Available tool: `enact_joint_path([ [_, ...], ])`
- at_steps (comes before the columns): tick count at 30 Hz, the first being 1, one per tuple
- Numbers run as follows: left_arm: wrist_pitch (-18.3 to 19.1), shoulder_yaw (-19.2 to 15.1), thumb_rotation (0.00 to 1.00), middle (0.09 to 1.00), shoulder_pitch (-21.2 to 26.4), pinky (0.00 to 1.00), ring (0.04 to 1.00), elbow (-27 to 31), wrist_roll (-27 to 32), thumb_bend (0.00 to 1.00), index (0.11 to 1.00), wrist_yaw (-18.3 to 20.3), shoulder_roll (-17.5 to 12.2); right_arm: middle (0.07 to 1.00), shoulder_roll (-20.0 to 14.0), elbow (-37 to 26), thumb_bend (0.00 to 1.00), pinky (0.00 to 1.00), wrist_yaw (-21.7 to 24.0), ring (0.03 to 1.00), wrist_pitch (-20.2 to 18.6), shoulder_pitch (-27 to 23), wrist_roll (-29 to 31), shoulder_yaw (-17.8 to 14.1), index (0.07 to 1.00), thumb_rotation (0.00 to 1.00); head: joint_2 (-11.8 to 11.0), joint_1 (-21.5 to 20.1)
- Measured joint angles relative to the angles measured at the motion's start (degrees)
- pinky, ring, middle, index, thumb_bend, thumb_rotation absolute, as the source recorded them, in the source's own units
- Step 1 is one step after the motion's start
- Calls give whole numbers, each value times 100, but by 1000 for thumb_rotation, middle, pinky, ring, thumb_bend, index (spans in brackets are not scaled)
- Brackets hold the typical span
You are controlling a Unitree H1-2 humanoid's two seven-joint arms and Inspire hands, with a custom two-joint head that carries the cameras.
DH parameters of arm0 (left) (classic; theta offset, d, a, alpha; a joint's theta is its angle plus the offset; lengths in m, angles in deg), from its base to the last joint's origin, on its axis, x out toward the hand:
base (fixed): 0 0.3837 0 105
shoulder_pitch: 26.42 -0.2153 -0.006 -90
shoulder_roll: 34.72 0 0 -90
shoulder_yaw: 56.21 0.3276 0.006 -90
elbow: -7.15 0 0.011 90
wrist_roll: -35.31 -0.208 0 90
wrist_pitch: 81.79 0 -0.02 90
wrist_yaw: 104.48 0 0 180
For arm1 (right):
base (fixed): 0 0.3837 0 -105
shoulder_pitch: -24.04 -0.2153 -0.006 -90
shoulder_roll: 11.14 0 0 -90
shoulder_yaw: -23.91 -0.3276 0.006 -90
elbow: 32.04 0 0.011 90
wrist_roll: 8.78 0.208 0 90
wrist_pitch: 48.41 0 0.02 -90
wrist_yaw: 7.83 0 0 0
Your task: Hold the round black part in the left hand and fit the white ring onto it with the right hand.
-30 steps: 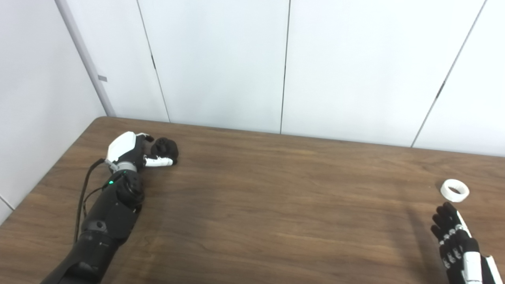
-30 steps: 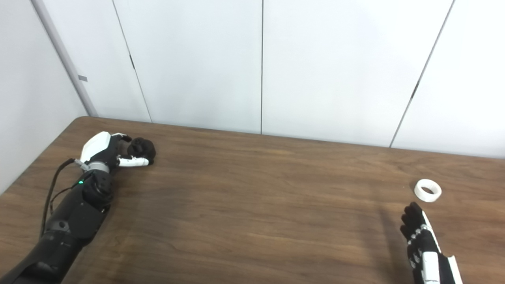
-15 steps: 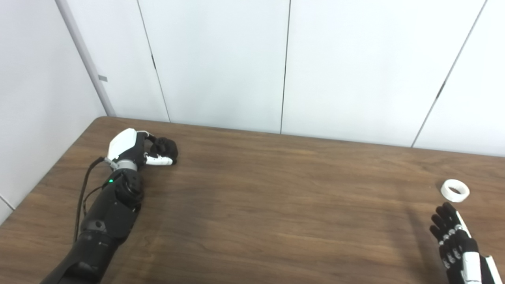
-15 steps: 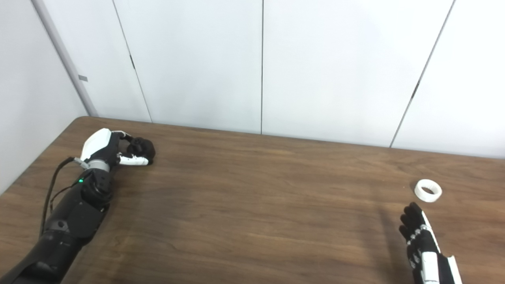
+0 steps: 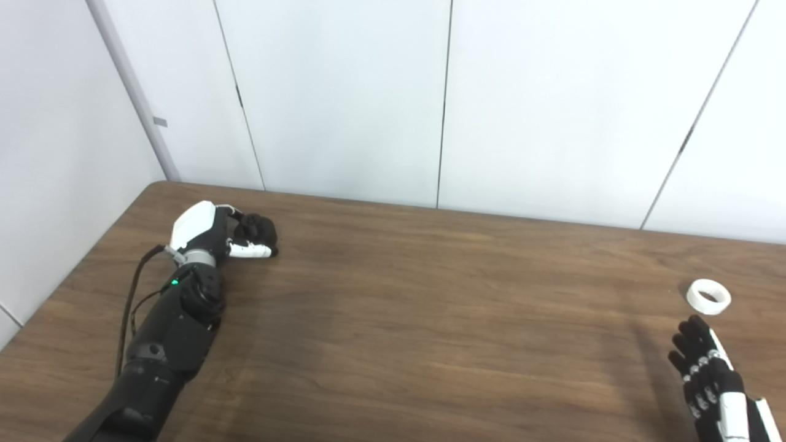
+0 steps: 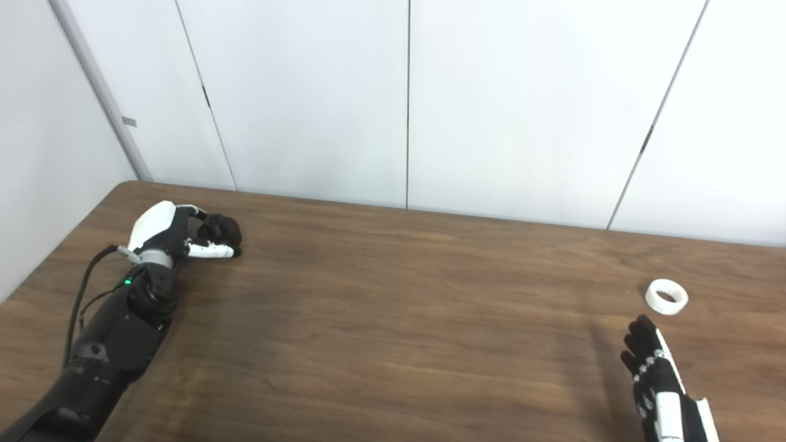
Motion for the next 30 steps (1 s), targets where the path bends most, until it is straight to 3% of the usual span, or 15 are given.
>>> enact_joint_path([
  [6, 1, 72, 232, 866, 0, 1000, 949, 0, -45, 885, 667, -2, -12, 959, 5, -2, 484, 959, -2, 960, -1, 1, 2, 0, 946, 1000, 9, 18],
  [9, -1, 64, 172, 847, 0, 1000, 946, 0, -56, 871, 616, -15, -12, 956, 4, -2, 497, 960, -1, 959, 1, 2, 11, -3, 943, 1000, 9, 18],
  [10, -3, 54, 121, 844, 0, 1000, 951, 0, -55, 702, 555, -20, -12, 954, 5, -1, 499, 958, 1, 957, 2, 2, 24, -4, 941, 1000, 9, 18],
  [11, -4, 37, 92, 841, 1, 1000, 956, 0, -50, 616, 522, -23, -12, 953, 5, -1, 503, 958, 0, 956, 2, 2, 36, -5, 941, 1000, 9, 18],
  [13, -5, -18, 65, 833, 1, 1000, 960, 0, -17, 544, 493, -27, -12, 954, 5, -1, 508, 959, -1, 956, 0, 2, 42, -6, 941, 1000, 9, 18],
  [18, -70, -103, 47, 803, 0, 1000, 952, 0, 70, 523, 482, -129, -9, 957, 7, -2, 510, 952, -3, 953, -5, 2, 42, -7, 946, 1000, 9, 18],
  [30, -279, 88, 44, 783, -96, 976, 934, 181, -75, 521, 483, -164, -66, 961, 8, -10, 522, 966, -2, 962, -22, 7, 78, -10, 941, 999, 44, 35],
])
